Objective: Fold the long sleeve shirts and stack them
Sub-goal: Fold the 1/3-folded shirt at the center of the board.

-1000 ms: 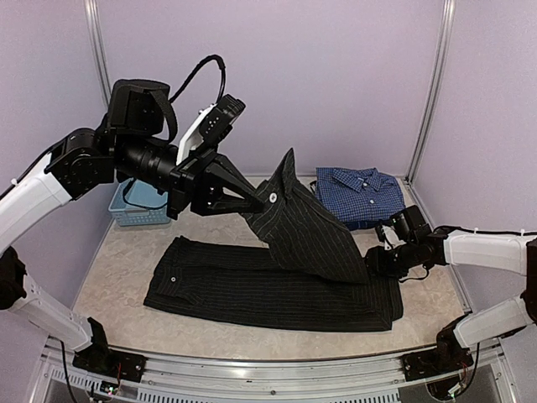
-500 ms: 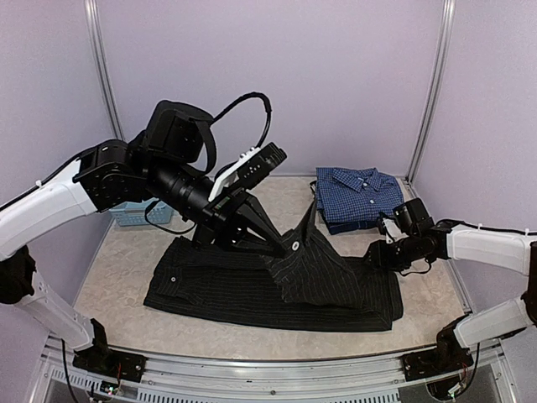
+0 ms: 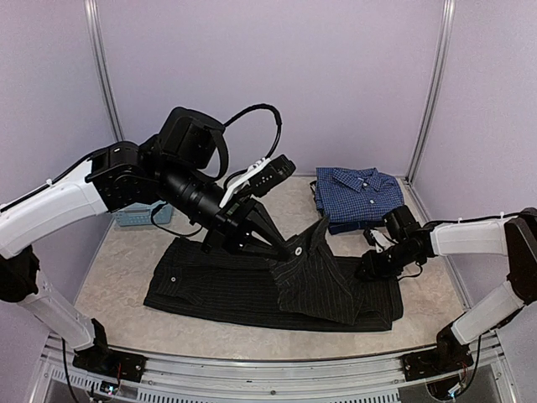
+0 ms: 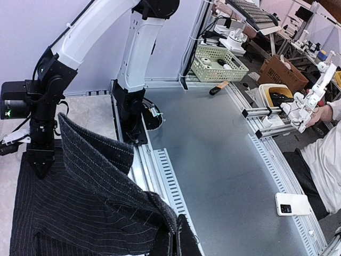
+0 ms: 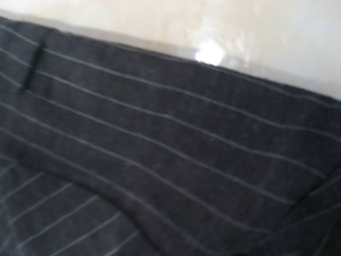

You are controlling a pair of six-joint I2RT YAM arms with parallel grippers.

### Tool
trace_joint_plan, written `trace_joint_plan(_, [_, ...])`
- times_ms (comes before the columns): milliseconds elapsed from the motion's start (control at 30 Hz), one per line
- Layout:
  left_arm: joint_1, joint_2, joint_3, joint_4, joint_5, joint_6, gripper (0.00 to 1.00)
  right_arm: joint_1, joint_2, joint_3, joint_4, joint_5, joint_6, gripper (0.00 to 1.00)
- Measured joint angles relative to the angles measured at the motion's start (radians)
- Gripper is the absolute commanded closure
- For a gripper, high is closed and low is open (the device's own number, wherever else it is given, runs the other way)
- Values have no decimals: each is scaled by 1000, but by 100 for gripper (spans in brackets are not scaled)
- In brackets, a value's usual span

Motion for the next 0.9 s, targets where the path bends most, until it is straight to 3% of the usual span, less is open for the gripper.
trace_joint_plan(233, [73, 0, -35, 32, -15, -10, 100, 1, 43, 0, 1, 64, 2, 54])
trace_joint_plan(533, [202, 31, -72, 95, -11, -51, 100, 1, 20, 1, -12, 105, 1, 44])
trace_joint_plan(900, [477, 30, -347, 372, 5, -291, 100, 1, -59, 84, -90, 119, -3, 39])
